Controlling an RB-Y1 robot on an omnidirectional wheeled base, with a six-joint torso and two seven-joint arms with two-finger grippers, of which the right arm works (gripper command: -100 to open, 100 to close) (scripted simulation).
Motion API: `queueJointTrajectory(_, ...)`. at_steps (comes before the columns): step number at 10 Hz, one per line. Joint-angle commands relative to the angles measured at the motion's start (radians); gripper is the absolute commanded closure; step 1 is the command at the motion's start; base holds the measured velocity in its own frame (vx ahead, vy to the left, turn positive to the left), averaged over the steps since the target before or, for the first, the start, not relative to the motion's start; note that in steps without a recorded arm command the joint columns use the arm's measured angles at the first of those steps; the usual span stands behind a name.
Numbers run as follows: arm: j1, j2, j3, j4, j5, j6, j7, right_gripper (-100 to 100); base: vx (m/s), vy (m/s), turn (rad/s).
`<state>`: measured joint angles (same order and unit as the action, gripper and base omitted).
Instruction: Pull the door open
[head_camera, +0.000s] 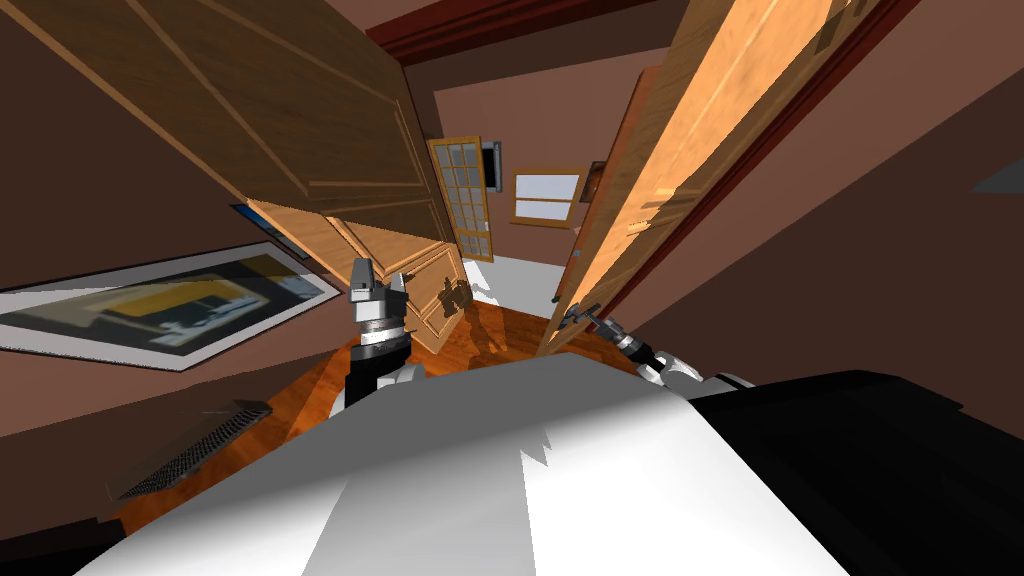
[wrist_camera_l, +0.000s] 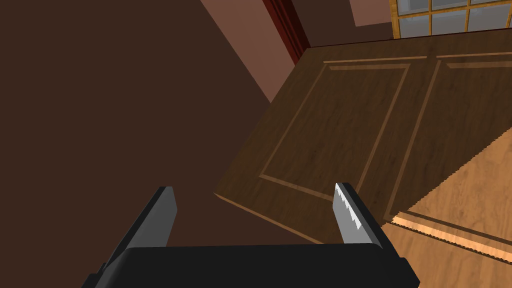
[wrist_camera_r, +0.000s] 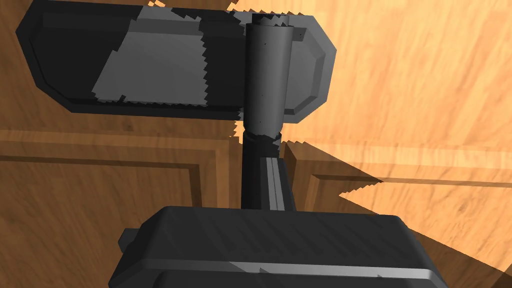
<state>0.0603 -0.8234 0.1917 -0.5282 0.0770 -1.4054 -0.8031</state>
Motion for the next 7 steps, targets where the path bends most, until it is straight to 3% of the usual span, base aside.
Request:
queueJointTrajectory(1,0.017,-0.005,0.003,0.0,0.003,-0.029,0.004,-100,-0.002,-0.017,-0.249)
queueJointTrajectory(6,0.065,-0.02,0.011,0.002,0.011,-0.109,0.014,-100,-0.013,-0.036,-0.197)
queueJointTrajectory(7,0.065,-0.02,0.011,0.002,0.011,-0.109,0.014,-100,-0.012,-0.029,-0.065)
